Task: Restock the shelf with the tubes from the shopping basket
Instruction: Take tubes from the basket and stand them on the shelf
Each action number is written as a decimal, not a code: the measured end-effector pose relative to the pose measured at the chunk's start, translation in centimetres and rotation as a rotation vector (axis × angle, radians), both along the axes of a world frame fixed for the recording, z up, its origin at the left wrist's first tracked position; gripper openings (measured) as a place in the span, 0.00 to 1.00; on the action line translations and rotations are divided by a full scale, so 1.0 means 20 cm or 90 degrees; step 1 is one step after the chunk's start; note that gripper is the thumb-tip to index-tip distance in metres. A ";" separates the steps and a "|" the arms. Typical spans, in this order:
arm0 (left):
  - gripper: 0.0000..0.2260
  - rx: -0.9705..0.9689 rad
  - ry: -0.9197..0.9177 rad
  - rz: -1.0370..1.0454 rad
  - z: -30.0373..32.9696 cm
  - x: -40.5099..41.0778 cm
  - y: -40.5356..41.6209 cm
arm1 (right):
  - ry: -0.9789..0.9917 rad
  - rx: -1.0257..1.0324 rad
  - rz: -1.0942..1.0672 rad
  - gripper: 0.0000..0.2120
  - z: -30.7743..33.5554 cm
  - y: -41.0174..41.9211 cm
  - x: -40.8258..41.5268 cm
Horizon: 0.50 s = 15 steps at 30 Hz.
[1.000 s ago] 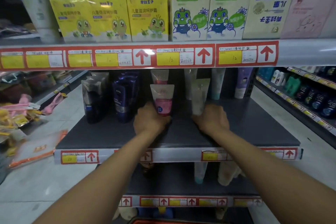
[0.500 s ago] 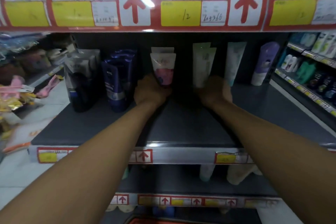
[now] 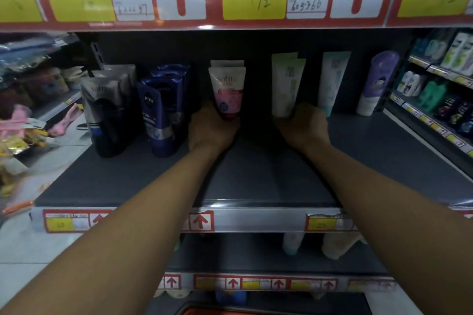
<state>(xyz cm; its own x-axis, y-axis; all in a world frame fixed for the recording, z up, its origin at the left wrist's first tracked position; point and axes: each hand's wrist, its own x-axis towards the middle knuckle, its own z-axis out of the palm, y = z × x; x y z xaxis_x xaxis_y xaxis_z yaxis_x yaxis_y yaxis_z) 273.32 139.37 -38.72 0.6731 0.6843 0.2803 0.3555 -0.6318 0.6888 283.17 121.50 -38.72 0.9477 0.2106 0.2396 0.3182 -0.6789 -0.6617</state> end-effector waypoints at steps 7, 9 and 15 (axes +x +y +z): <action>0.28 -0.013 -0.021 -0.007 -0.02 0.00 0.02 | -0.001 0.001 0.000 0.23 -0.02 0.01 0.04; 0.29 -0.016 -0.024 -0.004 -0.02 0.01 0.02 | -0.003 0.002 0.003 0.23 -0.02 0.01 0.05; 0.26 -0.006 -0.025 -0.003 -0.02 0.02 0.03 | 0.000 0.002 0.008 0.25 -0.02 0.02 0.06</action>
